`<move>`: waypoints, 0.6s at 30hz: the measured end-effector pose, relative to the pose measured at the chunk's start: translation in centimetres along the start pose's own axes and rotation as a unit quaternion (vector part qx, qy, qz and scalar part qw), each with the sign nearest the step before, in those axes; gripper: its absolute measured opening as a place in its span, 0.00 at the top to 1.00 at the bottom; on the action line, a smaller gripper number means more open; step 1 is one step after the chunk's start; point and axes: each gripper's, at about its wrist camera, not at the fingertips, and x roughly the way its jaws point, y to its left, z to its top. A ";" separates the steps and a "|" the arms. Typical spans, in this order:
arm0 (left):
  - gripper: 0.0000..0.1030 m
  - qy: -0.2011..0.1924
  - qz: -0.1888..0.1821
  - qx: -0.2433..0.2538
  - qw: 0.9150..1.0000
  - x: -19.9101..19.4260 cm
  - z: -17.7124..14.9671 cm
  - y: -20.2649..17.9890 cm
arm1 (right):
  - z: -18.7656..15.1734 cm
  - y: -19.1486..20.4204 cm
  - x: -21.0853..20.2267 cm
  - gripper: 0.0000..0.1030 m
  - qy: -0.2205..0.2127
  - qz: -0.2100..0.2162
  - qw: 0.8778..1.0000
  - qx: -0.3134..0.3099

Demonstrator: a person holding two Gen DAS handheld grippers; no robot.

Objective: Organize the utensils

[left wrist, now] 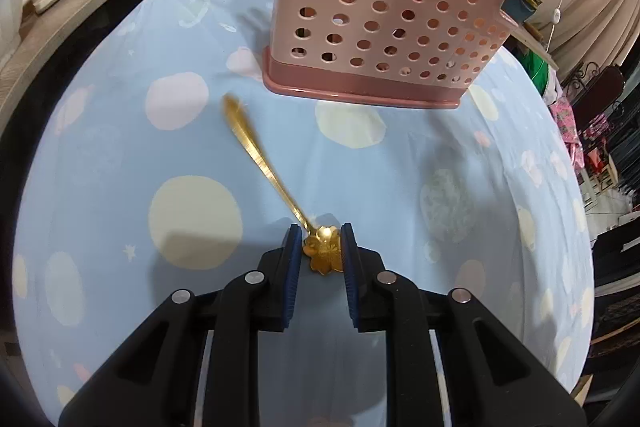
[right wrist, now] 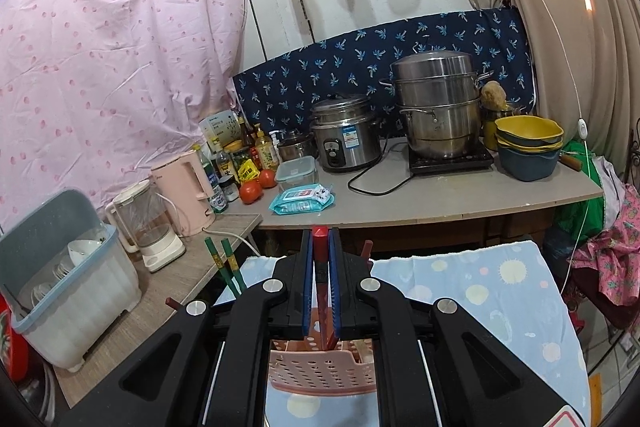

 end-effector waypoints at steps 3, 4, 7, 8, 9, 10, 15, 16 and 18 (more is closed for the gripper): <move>0.82 0.004 -0.013 -0.020 1.000 0.0 -0.2 0.4 | -0.3 0.0 0.2 0.93 0.003 0.001 1.000 0.001; 0.82 0.007 -0.021 -0.029 0.999 0.0 -0.4 0.5 | -0.4 0.0 0.2 0.93 0.005 0.002 1.000 0.002; 0.83 0.012 -0.041 -0.050 0.998 -0.2 -1.0 0.8 | -0.4 -0.1 0.3 0.93 0.006 0.003 1.000 0.002; 0.83 0.011 -0.042 -0.055 0.998 -0.3 -1.1 0.9 | -0.4 -0.1 0.3 0.93 0.006 0.003 1.000 0.002; 0.85 0.012 -0.045 -0.059 0.997 -0.4 -1.2 0.9 | -0.5 0.0 0.3 0.93 0.006 0.003 1.000 0.001; 0.88 0.014 -0.049 -0.058 0.997 -0.4 -1.3 0.8 | -0.6 0.0 0.4 0.93 0.007 0.002 1.000 0.001; 1.00 0.026 -0.054 -0.034 0.998 -0.7 -1.7 0.2 | -0.9 0.2 0.6 0.93 0.010 0.003 1.000 0.003; 1.00 0.027 -0.051 -0.031 0.998 -0.8 -1.7 0.2 | -0.9 0.1 0.6 0.93 0.010 0.003 1.000 0.003; 1.00 0.026 -0.048 -0.032 0.998 -1.2 -1.7 0.5 | -0.9 0.2 0.6 0.93 0.010 0.003 1.000 0.001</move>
